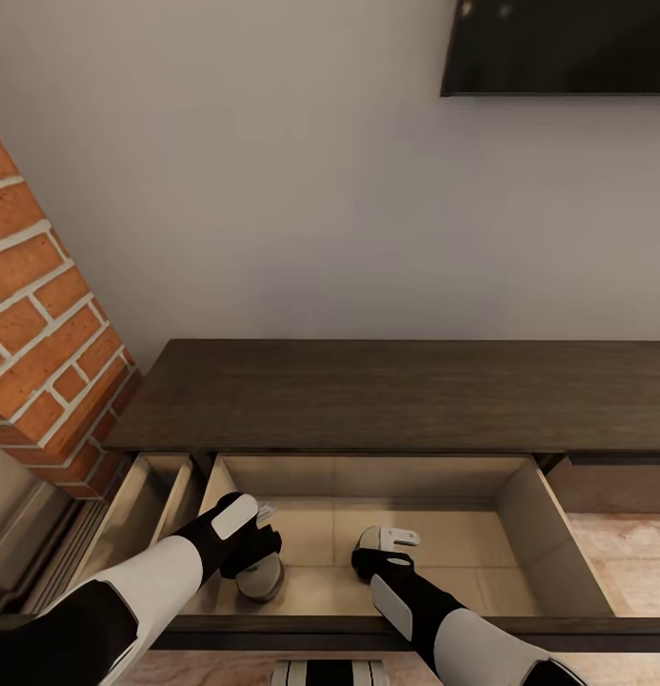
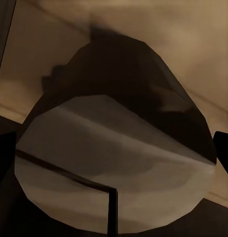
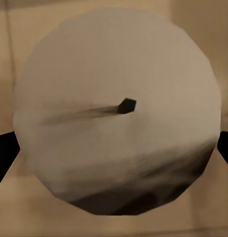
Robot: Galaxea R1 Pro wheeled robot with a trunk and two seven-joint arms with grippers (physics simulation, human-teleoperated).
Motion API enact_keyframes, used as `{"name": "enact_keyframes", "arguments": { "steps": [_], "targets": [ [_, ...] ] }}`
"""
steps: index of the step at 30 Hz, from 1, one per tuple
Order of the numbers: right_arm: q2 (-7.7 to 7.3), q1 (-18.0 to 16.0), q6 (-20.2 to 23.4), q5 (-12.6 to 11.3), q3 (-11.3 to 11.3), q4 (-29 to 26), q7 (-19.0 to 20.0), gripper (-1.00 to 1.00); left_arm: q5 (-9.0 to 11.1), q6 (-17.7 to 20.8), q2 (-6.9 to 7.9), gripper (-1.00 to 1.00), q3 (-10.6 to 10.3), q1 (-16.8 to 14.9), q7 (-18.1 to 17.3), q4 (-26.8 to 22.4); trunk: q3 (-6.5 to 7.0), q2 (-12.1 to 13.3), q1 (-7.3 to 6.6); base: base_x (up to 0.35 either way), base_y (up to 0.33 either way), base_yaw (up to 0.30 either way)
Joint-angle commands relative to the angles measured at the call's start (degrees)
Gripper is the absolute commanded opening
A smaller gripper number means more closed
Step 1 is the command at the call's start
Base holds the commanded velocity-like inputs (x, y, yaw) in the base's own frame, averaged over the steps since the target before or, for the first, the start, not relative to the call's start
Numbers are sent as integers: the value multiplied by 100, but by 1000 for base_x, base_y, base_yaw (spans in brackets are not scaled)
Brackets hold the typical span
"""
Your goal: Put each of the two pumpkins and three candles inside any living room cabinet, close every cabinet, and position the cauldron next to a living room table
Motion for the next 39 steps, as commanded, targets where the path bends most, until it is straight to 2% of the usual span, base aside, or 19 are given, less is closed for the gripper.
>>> {"name": "enact_keyframes", "arguments": {
  "steps": [1,15,29,33,39],
  "targets": [
    [0,138,1,3,-10,212,-1,100,0,0,0,-100,1,0,0,-1,-1,0,0,0,0,0],
    [0,121,10,13,-10,-106,-7,100,0,0,2,-100,1,-1,0,-1,-1,0,0,0,0,0],
    [0,120,27,-12,-10,-183,-17,100,-5,-20,0,-100,1,-2,0,-1,-1,0,0,0,0,0],
    [0,120,35,-14,-10,-184,-18,100,-9,-457,-1,-100,-2,-3,8,10,-1,0,0,0,0,0],
    [0,121,37,-22,-10,-184,-19,100,-19,-567,-18,-100,-1,1,9,38,-1,0,0,0,0,0]
  ]
}}
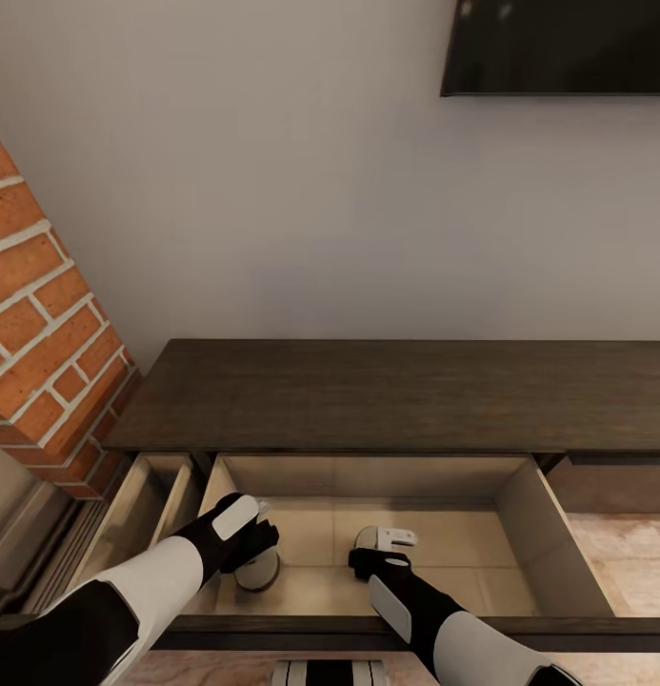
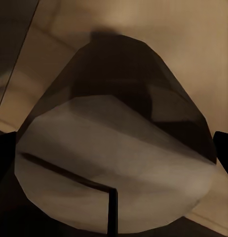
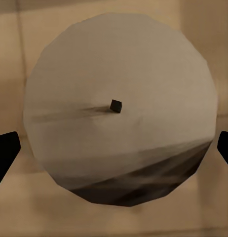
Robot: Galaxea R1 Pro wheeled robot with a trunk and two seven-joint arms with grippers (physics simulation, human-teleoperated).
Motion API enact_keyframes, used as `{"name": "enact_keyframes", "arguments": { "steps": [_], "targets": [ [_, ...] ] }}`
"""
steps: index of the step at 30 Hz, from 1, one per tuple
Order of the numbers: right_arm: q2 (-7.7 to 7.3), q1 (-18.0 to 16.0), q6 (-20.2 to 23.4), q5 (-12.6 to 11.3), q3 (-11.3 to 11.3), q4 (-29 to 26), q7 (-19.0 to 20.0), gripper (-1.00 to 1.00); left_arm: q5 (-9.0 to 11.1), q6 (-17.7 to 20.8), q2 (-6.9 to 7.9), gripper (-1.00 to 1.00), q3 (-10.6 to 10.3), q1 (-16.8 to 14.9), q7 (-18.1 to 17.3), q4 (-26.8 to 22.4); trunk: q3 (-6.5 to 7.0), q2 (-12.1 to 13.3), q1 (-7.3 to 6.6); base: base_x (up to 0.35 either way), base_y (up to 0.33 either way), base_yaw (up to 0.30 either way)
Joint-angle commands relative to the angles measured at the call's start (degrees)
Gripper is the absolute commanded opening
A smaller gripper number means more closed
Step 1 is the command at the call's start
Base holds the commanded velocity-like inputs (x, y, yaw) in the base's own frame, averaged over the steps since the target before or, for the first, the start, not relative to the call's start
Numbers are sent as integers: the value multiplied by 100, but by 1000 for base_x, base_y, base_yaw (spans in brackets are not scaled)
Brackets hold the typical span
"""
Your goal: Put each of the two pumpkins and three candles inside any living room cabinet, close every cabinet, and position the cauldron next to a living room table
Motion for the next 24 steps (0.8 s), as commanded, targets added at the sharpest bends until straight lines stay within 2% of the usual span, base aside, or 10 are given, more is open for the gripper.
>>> {"name": "enact_keyframes", "arguments": {
  "steps": [1,18,19,24],
  "targets": [
    [1,50,0,7,-20,-1,0,100,-4,-2,-4,-100,1,1,-1,1,-1,0,0,0,0,0],
    [1,49,0,-11,-28,8,0,100,1,47,-8,-100,0,0,-1,-6,-1,0,0,0,0,0],
    [1,48,0,-11,-29,8,0,100,-2,51,-8,100,-2,1,-1,0,-1,0,0,0,0,0],
    [1,50,0,-11,-29,8,0,100,-3,58,1,100,-6,-1,-1,19,-1,0,0,0,0,0]
  ]
}}
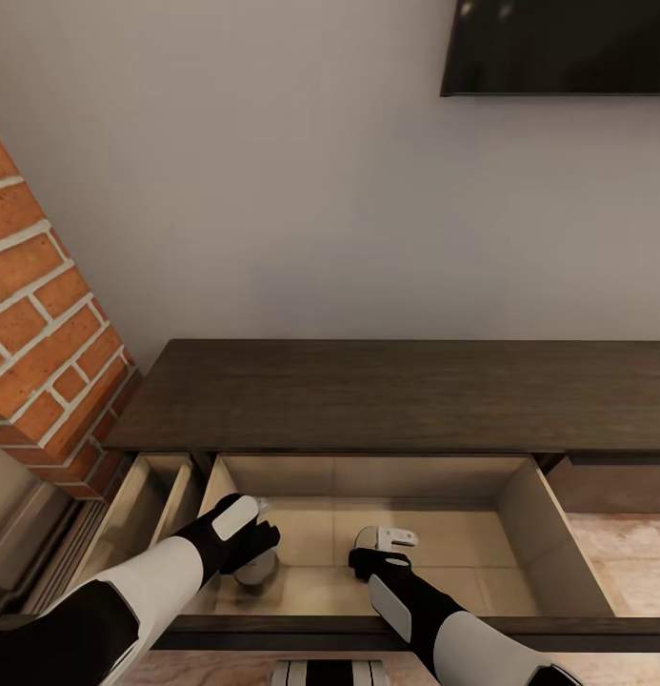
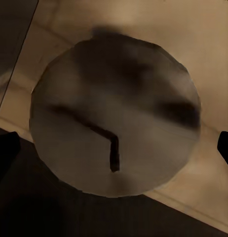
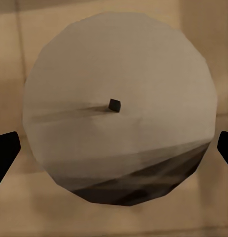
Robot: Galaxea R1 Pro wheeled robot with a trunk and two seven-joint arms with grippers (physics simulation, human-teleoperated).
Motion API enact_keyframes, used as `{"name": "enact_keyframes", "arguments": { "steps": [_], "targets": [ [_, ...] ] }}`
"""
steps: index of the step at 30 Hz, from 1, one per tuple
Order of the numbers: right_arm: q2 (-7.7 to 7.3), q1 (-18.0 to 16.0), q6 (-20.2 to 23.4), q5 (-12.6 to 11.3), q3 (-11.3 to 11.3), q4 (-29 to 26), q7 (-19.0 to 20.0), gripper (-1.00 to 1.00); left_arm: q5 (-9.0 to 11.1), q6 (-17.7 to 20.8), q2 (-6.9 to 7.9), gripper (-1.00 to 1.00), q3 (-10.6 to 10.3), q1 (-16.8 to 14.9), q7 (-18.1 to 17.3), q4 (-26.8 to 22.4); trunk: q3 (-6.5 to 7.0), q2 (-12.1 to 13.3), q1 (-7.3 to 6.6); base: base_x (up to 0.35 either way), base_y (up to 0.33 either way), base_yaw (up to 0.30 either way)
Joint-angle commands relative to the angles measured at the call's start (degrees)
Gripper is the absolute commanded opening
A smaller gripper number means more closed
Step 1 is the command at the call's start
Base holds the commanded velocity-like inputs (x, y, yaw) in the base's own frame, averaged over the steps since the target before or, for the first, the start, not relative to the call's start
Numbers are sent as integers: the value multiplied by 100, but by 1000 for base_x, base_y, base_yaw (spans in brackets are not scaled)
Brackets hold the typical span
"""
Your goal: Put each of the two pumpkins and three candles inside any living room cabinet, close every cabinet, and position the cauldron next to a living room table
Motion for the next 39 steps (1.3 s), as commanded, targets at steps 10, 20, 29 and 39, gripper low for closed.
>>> {"name": "enact_keyframes", "arguments": {
  "steps": [10,20,29,39],
  "targets": [
    [0,52,0,15,-9,2,0,100,4,-9,9,100,0,-2,2,-24,-1,0,1,0,0,0],
    [0,52,0,17,-9,2,1,100,4,-13,9,100,6,-6,59,-55,-1,0,1,0,0,0],
    [0,52,0,10,-9,2,0,100,11,-2,133,100,0,81,1061,-1209,-1,0,1,0,0,0],
    [0,52,0,9,-9,5,0,100,64,31,493,100,9,407,2247,-2885,-1,0,1,0,0,0]
  ]
}}
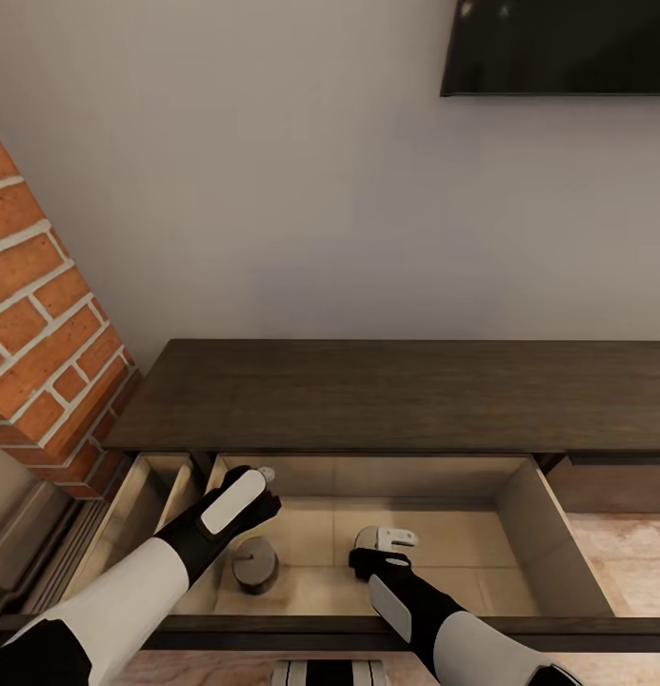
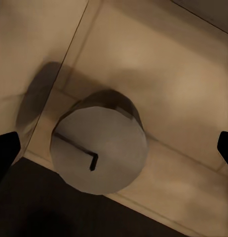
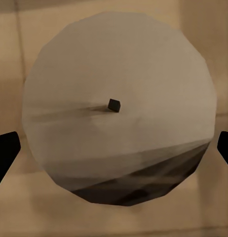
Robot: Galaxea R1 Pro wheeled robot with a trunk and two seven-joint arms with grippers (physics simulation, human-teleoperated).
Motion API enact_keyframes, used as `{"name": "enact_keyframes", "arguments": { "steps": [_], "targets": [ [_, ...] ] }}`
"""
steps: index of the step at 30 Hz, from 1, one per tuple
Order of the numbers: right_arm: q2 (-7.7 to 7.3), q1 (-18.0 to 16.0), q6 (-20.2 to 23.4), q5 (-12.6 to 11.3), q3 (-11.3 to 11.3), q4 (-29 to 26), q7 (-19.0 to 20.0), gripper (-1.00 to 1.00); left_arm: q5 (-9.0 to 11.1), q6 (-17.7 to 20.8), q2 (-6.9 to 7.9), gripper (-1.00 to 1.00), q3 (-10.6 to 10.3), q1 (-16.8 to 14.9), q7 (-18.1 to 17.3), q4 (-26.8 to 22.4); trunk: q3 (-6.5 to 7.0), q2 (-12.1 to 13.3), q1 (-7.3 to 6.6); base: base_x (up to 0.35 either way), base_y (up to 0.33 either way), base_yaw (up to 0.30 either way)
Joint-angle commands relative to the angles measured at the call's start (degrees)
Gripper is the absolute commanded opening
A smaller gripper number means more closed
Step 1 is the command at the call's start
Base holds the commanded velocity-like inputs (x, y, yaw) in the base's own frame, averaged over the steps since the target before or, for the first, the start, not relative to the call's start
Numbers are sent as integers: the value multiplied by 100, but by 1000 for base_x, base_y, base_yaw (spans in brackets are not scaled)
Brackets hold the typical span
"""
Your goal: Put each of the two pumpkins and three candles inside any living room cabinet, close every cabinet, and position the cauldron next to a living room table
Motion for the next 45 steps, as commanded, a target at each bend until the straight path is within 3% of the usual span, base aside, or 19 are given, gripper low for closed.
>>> {"name": "enact_keyframes", "arguments": {
  "steps": [1,5,29,45],
  "targets": [
    [0,55,0,12,-22,-3,0,100,1,0,3,100,0,3,9,-13,-1,0,1,0,0,0],
    [0,55,0,12,-22,-3,0,100,5,-5,8,100,0,8,21,-26,-1,0,1,0,0,0],
    [0,55,0,12,-22,-3,0,100,7,-1,-25,100,18,6,5,146,531,32,-61,0,0,0],
    [0,55,108,9,-30,4,0,100,9,-6,-51,100,10,9,4,155,531,32,-61,0,0,0]
  ]
}}
